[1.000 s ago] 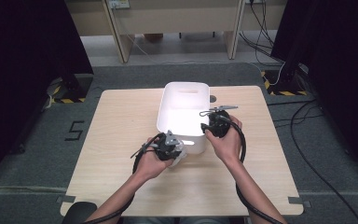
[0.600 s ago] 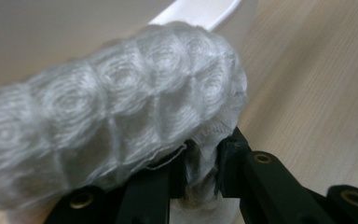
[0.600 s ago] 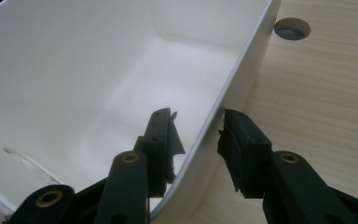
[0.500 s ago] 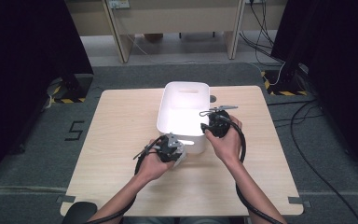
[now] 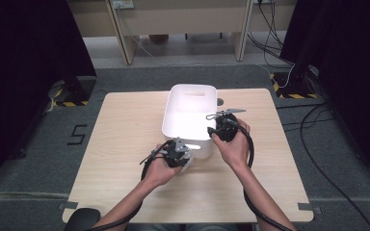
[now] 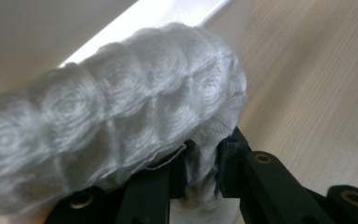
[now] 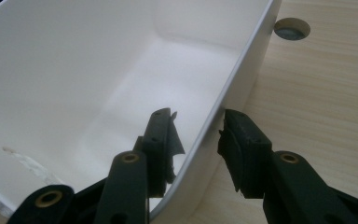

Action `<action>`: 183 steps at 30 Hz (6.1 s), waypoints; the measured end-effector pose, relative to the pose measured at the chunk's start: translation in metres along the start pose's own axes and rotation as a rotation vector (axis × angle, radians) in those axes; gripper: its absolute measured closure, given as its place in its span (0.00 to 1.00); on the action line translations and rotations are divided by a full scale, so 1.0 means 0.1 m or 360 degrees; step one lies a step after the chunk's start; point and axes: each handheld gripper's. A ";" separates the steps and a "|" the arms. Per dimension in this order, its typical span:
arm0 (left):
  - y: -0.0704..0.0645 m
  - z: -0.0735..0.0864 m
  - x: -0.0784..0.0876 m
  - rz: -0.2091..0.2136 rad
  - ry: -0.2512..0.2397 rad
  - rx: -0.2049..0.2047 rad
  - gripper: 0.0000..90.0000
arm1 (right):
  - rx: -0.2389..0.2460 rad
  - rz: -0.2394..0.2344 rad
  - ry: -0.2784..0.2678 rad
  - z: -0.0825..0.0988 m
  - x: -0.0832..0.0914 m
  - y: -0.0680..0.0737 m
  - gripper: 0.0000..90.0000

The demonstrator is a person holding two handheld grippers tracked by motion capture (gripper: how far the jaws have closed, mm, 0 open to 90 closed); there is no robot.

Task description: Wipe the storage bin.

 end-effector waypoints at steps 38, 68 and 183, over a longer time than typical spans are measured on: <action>0.06 -0.22 0.30 0.0018 -0.0124 0.0025 0.85 | -0.0015 -0.0018 -0.0004 0.00 0.00 0.00 0.69; 0.03 -0.38 0.45 0.0010 -0.0182 0.0006 0.85 | 0.0013 -0.0011 0.0001 -0.01 0.00 0.00 0.69; -0.35 -0.73 0.27 0.0054 -0.0191 -0.0127 0.85 | -0.0002 -0.0016 0.0003 -0.01 -0.01 0.03 0.69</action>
Point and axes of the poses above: each handheld gripper's, and its own axes: x roughly backward along the jaws, z roughly out of its underside, y roughly to its left, and after that the axes turned 13 degrees about -z, right-handed
